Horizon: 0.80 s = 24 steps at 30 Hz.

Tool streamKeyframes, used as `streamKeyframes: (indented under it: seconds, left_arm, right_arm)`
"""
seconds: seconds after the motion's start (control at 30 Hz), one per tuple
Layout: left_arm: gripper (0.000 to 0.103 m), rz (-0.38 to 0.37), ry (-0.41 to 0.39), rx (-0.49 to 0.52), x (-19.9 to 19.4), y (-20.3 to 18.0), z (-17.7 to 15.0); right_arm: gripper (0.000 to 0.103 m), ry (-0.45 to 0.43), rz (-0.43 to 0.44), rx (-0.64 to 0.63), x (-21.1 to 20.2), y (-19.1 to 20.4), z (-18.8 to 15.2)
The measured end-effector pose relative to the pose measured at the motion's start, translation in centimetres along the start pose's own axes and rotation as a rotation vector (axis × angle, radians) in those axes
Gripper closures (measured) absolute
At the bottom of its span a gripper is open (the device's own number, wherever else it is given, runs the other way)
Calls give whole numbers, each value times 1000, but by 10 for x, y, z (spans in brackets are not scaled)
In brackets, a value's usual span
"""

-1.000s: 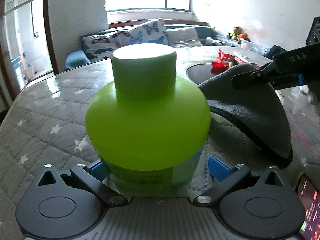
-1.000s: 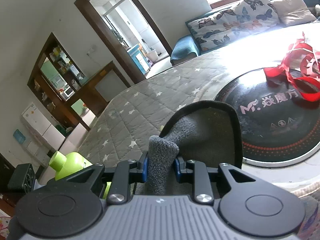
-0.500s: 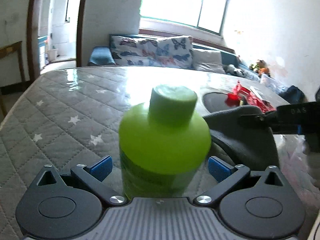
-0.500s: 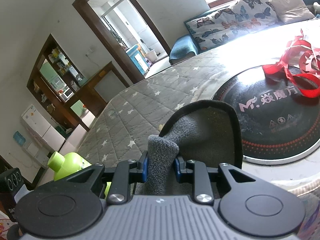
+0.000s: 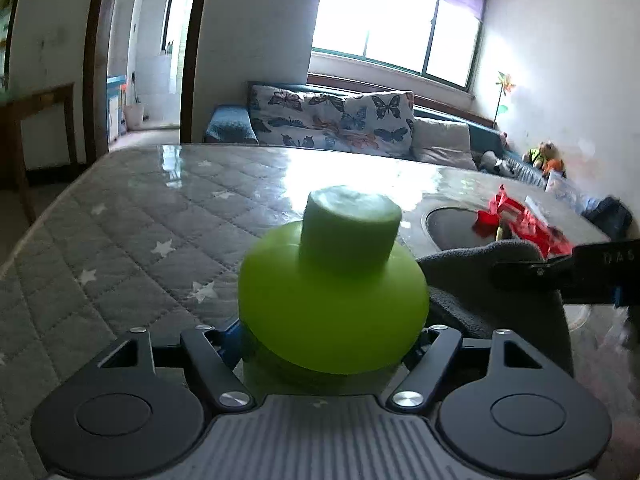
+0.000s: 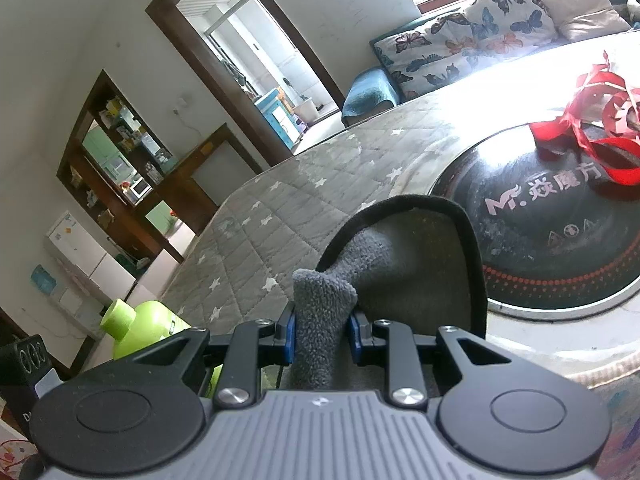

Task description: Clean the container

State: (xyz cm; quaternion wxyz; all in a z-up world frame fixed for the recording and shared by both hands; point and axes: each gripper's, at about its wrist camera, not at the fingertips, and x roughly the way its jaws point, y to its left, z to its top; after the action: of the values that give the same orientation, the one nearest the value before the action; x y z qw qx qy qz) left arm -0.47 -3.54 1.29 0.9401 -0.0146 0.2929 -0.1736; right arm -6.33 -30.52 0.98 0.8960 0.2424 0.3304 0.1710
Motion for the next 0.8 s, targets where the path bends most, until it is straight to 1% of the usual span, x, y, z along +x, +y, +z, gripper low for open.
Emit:
streamKeyframes:
  seconds: [0.17,0.3,0.33,0.5,0.6,0.77,0.8]
  left_arm:
    - [29,6,-12,-32,-2,-1,-1]
    - [30,-41,-26,-95,-5,2,1]
    - [30,-48,-32,-100,-6,1,2]
    - [30,-103,-67,-133,-17,0,15]
    - [30,-146,-85,-121,-23,-9,27]
    - [30,-193,-92,-89,-26,-25,40]
    - [30,-201,-91,-86,-26,-28,42]
  right_arm:
    - [78,4,10,8,2,-4,0]
    - [79,16,17,17,5,-8,0]
    - [80,19,18,17,6,-9,0]
    - [80,25,28,15,9,-8,-3]
    - [80,28,30,-9,11,-2,-4]
    - [82,32,26,-135,15,22,-11]
    - [84,32,27,-160,16,26,-13]
